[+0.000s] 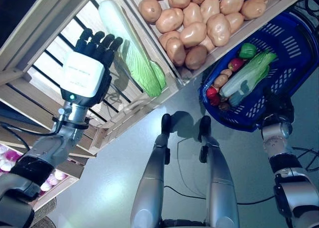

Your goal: Put vegetables into the basket

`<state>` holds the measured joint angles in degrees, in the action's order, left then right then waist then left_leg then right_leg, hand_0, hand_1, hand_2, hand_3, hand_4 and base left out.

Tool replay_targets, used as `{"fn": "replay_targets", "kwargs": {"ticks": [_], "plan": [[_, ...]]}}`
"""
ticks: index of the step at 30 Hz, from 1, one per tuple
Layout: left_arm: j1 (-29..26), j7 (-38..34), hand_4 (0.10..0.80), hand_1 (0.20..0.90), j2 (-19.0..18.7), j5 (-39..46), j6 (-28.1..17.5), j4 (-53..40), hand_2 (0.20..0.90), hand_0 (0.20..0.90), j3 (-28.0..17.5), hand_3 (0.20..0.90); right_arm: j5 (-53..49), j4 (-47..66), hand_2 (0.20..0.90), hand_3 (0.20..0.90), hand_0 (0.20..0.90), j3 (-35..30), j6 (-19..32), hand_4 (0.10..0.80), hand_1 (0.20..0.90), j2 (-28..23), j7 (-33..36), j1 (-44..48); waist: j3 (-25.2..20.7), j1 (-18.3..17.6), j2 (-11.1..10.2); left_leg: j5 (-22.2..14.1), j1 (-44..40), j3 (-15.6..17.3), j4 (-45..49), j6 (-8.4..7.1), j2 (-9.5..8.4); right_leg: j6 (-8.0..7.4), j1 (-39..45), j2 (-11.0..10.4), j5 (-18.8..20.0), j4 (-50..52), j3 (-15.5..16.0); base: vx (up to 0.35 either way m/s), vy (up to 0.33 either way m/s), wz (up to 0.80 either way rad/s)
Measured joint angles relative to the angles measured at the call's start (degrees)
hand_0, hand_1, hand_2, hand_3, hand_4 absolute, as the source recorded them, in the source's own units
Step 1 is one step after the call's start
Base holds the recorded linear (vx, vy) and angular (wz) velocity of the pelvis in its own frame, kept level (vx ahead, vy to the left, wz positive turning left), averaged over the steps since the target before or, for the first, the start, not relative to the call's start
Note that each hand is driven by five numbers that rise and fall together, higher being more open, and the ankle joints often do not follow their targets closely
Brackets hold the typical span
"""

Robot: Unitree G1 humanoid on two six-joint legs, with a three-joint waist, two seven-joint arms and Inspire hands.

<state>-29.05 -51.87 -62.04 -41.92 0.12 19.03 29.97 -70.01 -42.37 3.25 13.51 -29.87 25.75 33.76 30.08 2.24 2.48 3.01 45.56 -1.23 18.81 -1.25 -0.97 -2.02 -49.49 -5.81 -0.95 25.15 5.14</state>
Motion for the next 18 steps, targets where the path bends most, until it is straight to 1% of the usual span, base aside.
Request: {"fn": "replay_targets", "kwargs": {"ticks": [3, 7, 11, 13, 14, 15, 17, 18], "plan": [[0.0, -0.1, 0.800, 0.900, 0.0, 0.0, 0.2, 1.7, 0.900, 0.900, 0.0, 0.900, 0.0, 1.7, 0.900, 0.900, 0.900, 0.0, 0.0, 0.800, 0.900, 0.0, -0.2, -1.8, 0.0, 0.0, 0.0, 0.4, -0.6, 0.2, -1.5, 0.00, -0.05, 0.03, 0.0, -0.1, 0.0, -0.2, -0.1, -0.040, 0.020, 0.00], [-0.1, -0.2, 0.800, 0.900, 0.0, -0.1, -0.2, 4.4, 0.900, 0.900, 0.0, 0.900, 0.0, 2.2, 0.900, 0.900, 0.900, 0.0, 0.0, 0.800, 0.900, 0.0, -0.4, -1.9, 0.0, -0.2, 0.0, 0.4, -0.6, 0.2, -1.6, -0.01, -0.02, 0.23, -0.1, 0.0, -0.2, -0.2, -0.1, -0.030, 0.023, -0.01], [-1.0, -0.7, 0.800, 0.900, 0.0, -3.1, -1.6, 5.3, 0.900, 0.900, 1.5, 0.900, 0.0, 2.3, 0.900, 0.900, 0.900, 0.0, 0.3, 0.800, 0.900, -0.1, -0.5, -1.4, 0.0, -0.5, 0.0, 0.9, -1.0, 0.3, -3.1, -0.17, 0.03, 0.24, -0.3, -0.1, -0.2, -0.5, -0.1, -0.049, 0.035, 0.01], [-3.3, -1.6, 0.800, 0.900, 0.0, -3.6, -2.0, 6.2, 0.900, 0.900, 4.5, 0.900, 0.0, 2.4, 0.900, 0.900, 0.900, 0.1, 0.6, 0.800, 0.900, -0.3, -0.5, -1.2, 0.0, -0.7, 0.1, 1.2, -1.0, 0.5, -3.6, -0.16, 0.05, 0.25, -0.7, -0.2, -0.2, -0.5, -0.2, -0.024, 0.020, -0.01], [-3.8, -1.8, 0.800, 0.900, 0.0, -3.6, -2.2, 6.4, 0.900, 0.900, 5.2, 0.900, 0.0, 2.4, 0.900, 0.900, 0.900, 0.1, 0.6, 0.800, 0.900, -0.3, -0.5, -1.1, 0.0, -0.7, 0.1, 1.2, -1.0, 0.6, -3.7, -0.17, 0.06, 0.25, -0.7, -0.1, -0.2, -0.5, -0.3, 0.000, 0.000, 0.00], [-5.7, -2.1, 0.800, 0.900, 0.0, -3.6, -2.6, 7.2, 0.900, 0.900, 7.4, 0.900, 0.0, 2.4, 0.900, 0.900, 0.900, 0.4, 0.6, 0.800, 0.900, -0.5, -0.5, -0.6, 0.0, -0.8, 0.1, 1.3, -1.0, 0.7, -3.8, -0.20, 0.08, 0.26, -0.8, -0.1, -0.2, -0.5, -0.3, 0.000, 0.000, 0.00], [-7.4, -2.4, 0.800, 0.900, 0.1, -3.6, -3.3, 7.9, 0.900, 0.900, 8.9, 0.900, 0.0, 2.4, 0.900, 0.900, 0.900, 0.9, 0.6, 0.800, 0.900, -0.6, -0.5, -0.2, 0.0, -1.1, 0.1, 1.3, -1.0, 0.7, -3.9, -0.22, 0.07, 0.26, -0.9, -0.1, -0.2, -0.6, -0.3, 0.000, 0.000, 0.00], [-9.9, -2.5, 0.800, 0.900, 0.1, -3.6, -3.6, 8.5, 0.900, 0.900, 11.0, 0.900, 0.0, 2.5, 0.900, 0.900, 0.900, 2.0, 0.6, 0.800, 0.900, -1.0, -0.5, -0.1, 0.0, -1.3, 0.1, 1.4, -1.0, 0.8, -4.2, -0.27, 0.08, 0.28, -1.0, -0.1, -0.2, -0.6, -0.3, 0.000, 0.000, 0.00]]}}
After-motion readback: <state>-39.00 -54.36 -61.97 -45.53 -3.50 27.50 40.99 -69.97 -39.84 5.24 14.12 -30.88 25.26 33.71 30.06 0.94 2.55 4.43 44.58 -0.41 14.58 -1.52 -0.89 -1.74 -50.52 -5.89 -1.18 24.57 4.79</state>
